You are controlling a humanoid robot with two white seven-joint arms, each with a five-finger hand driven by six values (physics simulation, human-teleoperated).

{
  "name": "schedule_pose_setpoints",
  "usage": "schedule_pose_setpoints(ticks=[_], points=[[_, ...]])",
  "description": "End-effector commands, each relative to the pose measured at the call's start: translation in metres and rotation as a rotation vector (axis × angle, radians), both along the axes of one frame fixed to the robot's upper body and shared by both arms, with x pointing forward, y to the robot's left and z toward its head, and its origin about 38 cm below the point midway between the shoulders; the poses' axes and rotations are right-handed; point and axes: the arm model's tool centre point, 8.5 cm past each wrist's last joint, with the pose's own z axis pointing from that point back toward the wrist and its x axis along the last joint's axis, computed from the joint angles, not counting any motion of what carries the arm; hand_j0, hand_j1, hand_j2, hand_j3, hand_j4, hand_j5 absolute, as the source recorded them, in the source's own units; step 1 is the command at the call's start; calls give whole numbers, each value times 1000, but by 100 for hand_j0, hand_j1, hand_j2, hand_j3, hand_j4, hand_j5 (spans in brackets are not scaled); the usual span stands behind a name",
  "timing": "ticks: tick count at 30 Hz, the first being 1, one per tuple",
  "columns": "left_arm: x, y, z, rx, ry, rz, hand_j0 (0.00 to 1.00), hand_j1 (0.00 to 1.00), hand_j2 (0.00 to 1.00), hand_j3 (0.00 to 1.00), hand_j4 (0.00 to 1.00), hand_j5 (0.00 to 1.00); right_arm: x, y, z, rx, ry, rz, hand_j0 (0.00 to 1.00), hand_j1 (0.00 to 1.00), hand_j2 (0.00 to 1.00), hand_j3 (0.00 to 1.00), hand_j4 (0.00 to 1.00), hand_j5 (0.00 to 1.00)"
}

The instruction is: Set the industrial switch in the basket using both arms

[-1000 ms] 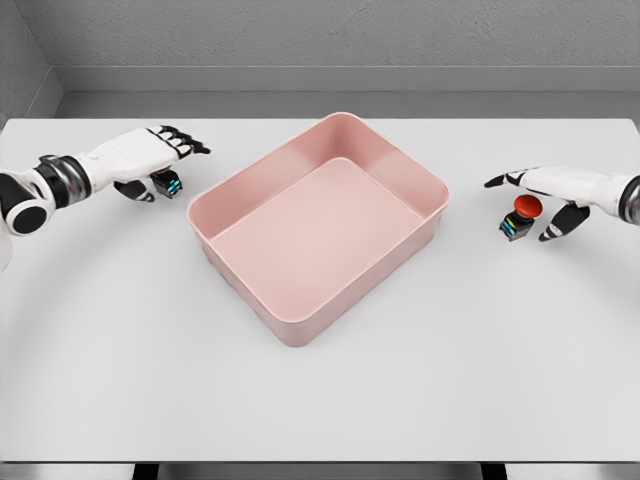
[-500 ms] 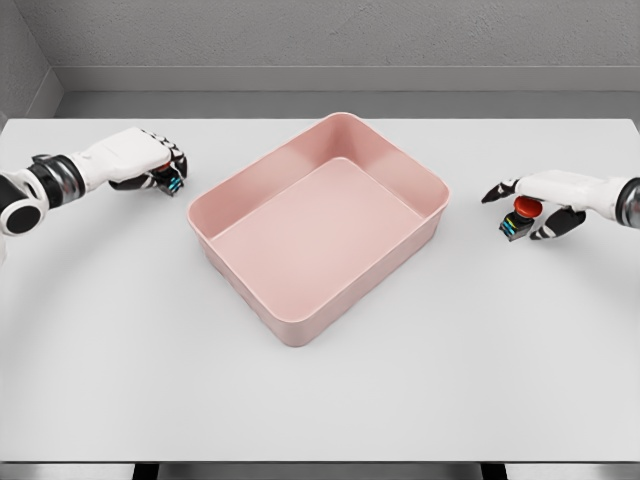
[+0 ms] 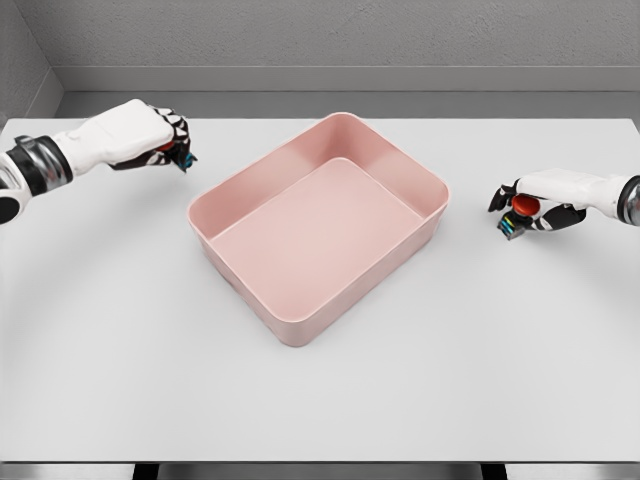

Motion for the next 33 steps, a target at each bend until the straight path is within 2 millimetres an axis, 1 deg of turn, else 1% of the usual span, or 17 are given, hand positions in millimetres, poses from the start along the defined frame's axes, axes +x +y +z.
schedule_pose_setpoints(ticks=[1, 3, 5, 8, 9, 13, 14, 17, 20, 21, 24, 26, 27, 29, 31, 32, 33], points=[[-7, -15, 20, -36, -43, -58, 28, 28, 28, 28, 28, 28, 0, 1, 1, 6, -2, 9, 56, 56, 56, 56, 56, 56], [-14, -19, 31, -50, -62, -88, 28, 28, 28, 28, 28, 28, 0, 1, 1, 7, -4, 8, 56, 56, 56, 56, 56, 56], [-17, -24, 36, -62, -69, -106, 28, 28, 28, 28, 28, 28, 0, 1, 2, 10, -5, 14, 55, 55, 55, 55, 55, 55], [-25, -39, 47, -92, -89, -159, 28, 28, 28, 28, 28, 28, 0, 2, 8, 16, -21, 37, 53, 53, 53, 53, 53, 53], [-30, -46, 45, -99, -88, -182, 28, 28, 28, 28, 28, 28, 1, 2, 11, 18, -27, 45, 53, 53, 53, 53, 53, 53], [-44, -68, 58, -129, -114, -261, 28, 28, 28, 28, 28, 28, 1, 3, 16, 22, -38, 59, 53, 53, 53, 53, 53, 53], [-49, -74, 63, -137, -122, -283, 28, 28, 28, 28, 28, 28, 1, 4, 17, 23, -40, 64, 51, 51, 51, 51, 51, 51], [-62, -88, 67, -157, -133, -340, 28, 28, 28, 28, 28, 28, 1, 6, 21, 32, -52, 91, 51, 51, 51, 51, 51, 51], [-79, -102, 57, -158, -110, -392, 28, 28, 28, 28, 28, 28, 2, 9, 29, 43, -74, 129, 51, 51, 51, 51, 51, 51], [-82, -105, 54, -152, -98, -400, 28, 28, 28, 28, 28, 28, 2, 10, 31, 43, -79, 134, 51, 51, 51, 51, 51, 51], [-85, -113, 42, -146, -77, -413, 28, 28, 28, 28, 28, 28, 4, 14, 39, 49, -98, 155, 51, 51, 51, 51, 51, 51], [-86, -123, 38, -134, -69, -427, 28, 28, 28, 28, 28, 28, 4, 18, 40, 51, -101, 164, 51, 51, 51, 51, 51, 51], [-87, -132, 33, -138, -68, -438, 28, 28, 28, 28, 28, 28, 5, 19, 42, 52, -106, 169, 51, 51, 51, 51, 51, 51], [-90, -143, 20, -134, -34, -462, 28, 28, 28, 28, 28, 28, 5, 24, 45, 56, -113, 182, 51, 51, 51, 51, 51, 51], [-89, -148, 10, -116, -30, -457, 28, 28, 28, 28, 28, 28, 4, 28, 50, 58, -123, 195, 51, 51, 51, 51, 51, 51], [-89, -148, 9, -116, -28, -456, 28, 28, 28, 28, 28, 28, 4, 29, 52, 58, -127, 200, 51, 51, 51, 51, 51, 51], [-84, -145, 3, -106, -16, -436, 28, 28, 28, 28, 28, 28, 5, 33, 55, 61, -137, 210, 51, 51, 51, 51, 51, 51]])
